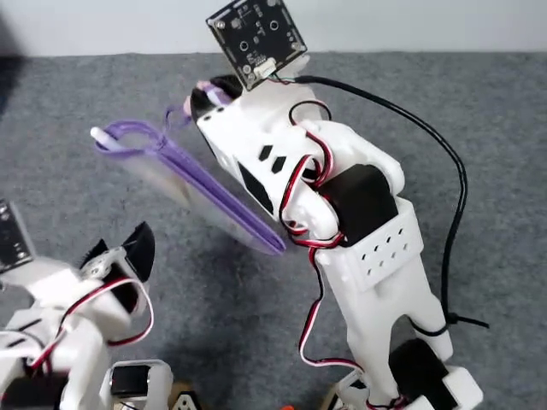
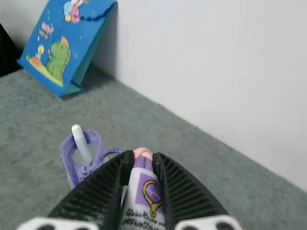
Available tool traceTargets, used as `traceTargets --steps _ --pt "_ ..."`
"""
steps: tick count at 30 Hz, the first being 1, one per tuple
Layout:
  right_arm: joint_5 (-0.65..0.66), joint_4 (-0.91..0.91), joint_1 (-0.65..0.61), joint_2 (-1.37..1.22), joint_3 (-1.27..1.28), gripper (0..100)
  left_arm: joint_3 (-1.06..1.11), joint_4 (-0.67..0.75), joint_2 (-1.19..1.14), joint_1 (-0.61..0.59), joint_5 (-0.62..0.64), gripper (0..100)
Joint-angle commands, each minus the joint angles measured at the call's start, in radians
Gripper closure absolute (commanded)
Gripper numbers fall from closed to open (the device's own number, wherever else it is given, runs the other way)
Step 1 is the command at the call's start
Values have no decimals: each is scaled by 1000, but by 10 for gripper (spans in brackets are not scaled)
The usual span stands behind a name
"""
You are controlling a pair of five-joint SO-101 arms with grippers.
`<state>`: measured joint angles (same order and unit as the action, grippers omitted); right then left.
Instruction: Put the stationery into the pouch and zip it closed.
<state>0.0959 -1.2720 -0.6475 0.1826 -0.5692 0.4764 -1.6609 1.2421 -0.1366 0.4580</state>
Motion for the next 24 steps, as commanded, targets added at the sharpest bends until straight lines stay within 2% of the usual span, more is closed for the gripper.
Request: traceTargets --steps 1,8,11,16,20,24 --pt "-9 -58 15 81 -48 991 74 103 -6 3 -37 794" --pt "-8 -162 47 176 -48 991 154 247 -29 3 -40 794" --pt "-9 -203 99 199 -46 991 156 296 -110 3 -38 794" --pt "-12 -384 151 257 -46 991 61 394 -316 15 -38 794" --pt "-63 -481 156 302 -44 991 -97 399 -502 118 -37 794" --pt "-94 -516 156 318 -43 991 -248 384 -644 316 -35 794"
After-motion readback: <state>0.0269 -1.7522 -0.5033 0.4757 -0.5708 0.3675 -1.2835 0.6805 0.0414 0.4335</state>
